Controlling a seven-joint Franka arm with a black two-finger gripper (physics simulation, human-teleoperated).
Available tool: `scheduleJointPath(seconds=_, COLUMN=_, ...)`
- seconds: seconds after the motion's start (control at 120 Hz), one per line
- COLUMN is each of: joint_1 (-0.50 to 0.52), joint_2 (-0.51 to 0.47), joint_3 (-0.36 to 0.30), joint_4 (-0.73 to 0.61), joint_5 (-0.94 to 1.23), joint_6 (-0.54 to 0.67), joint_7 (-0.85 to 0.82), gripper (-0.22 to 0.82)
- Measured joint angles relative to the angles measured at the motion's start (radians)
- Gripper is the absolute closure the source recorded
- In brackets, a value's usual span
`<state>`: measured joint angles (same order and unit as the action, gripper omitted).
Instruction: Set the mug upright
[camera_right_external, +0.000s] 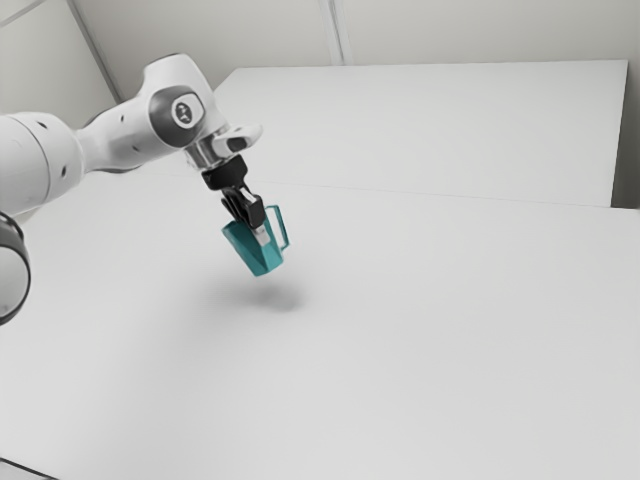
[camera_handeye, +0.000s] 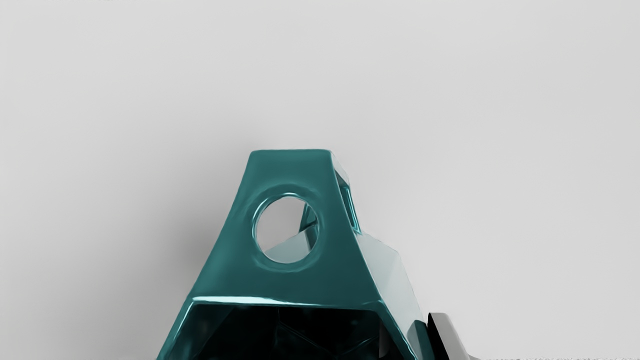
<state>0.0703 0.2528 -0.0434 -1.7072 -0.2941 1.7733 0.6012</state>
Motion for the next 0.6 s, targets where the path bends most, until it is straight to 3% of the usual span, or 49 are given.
scheduleJointPath(seconds=0.6, joint_1=-0.053, joint_2=-0.044, joint_3=-0.013, joint_4=-0.080, joint_5=0.256, joint_6=0.127, joint_7=-0.195, gripper=0.77)
